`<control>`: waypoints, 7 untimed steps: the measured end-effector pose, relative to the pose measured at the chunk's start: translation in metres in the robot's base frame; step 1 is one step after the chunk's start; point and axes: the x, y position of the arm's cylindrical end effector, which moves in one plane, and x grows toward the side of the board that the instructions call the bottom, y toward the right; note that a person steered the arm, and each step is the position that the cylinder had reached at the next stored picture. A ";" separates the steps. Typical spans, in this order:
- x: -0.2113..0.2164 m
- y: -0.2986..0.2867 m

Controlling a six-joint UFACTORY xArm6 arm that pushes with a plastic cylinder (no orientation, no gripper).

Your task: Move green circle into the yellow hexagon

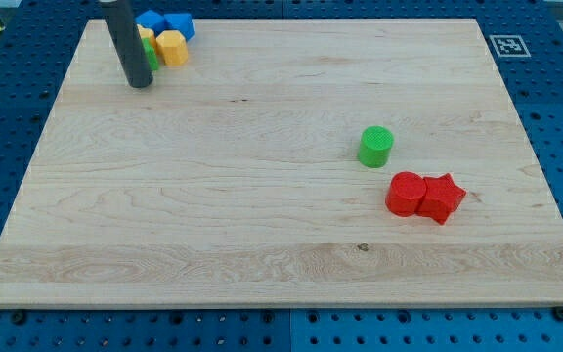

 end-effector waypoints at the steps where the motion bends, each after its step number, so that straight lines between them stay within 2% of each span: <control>1: 0.026 0.055; 3: 0.031 0.208; 4: 0.049 0.281; 5: 0.090 0.335; 6: 0.127 0.346; 7: 0.131 0.322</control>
